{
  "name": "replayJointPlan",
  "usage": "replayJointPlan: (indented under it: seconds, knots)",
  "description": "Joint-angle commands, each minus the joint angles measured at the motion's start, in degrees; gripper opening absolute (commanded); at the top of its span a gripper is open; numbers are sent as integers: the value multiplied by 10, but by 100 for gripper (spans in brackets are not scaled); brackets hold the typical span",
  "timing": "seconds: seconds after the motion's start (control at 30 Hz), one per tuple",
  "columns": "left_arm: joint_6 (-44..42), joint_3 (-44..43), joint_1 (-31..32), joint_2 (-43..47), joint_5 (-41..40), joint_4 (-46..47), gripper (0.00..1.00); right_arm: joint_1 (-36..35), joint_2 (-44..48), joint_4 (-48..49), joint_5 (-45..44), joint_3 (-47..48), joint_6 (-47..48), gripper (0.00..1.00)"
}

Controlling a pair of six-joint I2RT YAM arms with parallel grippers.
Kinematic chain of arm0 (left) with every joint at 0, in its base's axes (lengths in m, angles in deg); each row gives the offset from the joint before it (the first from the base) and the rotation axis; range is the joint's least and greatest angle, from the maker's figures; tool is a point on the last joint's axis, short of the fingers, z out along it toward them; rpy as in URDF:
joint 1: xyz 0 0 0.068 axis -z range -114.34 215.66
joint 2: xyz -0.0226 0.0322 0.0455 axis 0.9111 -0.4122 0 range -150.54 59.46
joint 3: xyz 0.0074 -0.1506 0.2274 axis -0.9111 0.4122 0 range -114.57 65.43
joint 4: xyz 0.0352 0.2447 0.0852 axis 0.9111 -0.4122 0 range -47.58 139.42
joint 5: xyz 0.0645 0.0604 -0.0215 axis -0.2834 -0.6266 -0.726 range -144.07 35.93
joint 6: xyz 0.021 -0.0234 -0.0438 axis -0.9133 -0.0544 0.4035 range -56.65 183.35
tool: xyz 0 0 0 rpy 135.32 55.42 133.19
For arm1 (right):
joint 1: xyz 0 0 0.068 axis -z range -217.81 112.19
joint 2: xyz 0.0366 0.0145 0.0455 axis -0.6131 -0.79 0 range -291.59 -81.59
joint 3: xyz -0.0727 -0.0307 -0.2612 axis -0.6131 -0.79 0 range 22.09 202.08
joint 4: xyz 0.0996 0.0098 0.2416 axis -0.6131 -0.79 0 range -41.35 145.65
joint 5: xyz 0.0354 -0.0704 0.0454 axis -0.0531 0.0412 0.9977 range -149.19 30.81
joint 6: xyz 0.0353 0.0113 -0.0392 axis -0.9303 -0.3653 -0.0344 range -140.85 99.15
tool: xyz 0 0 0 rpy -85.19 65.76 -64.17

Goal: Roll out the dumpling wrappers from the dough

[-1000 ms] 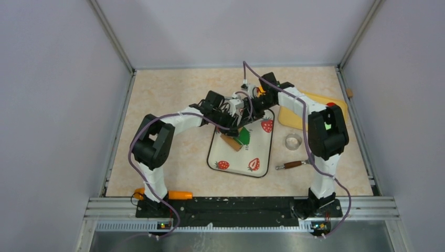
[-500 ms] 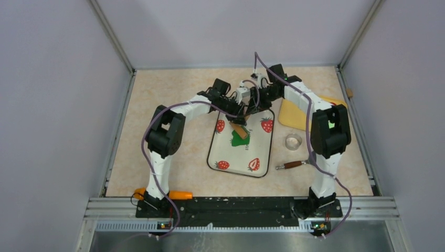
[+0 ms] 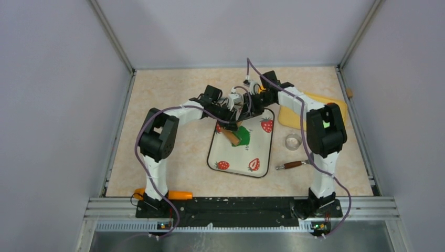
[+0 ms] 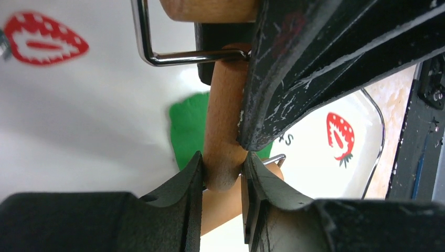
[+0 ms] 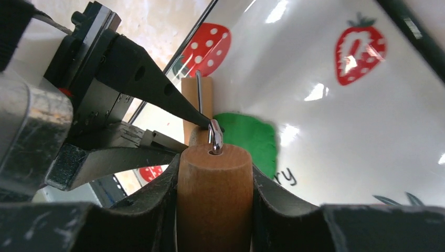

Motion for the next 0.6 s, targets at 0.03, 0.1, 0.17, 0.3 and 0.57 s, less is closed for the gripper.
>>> replayJointPlan:
  seconds: [0.03,0.1,0.17,0.3,0.57]
  knots:
    - [11,59,-13,32,-37,-6,0,-38,-64,-49,-123,-55,68,0]
    - [12,69,-15,39,-37,-8,0,-41,-65,-49,-119,-52,64,0]
    - [13,72,-17,50,-38,-15,0,-43,-65,-54,-108,-40,58,0]
    - [23,44,-13,98,-30,-26,0,-43,-40,-82,-77,15,50,0]
    - [-5,-66,30,97,-5,-19,0,-8,51,-112,-67,28,63,0]
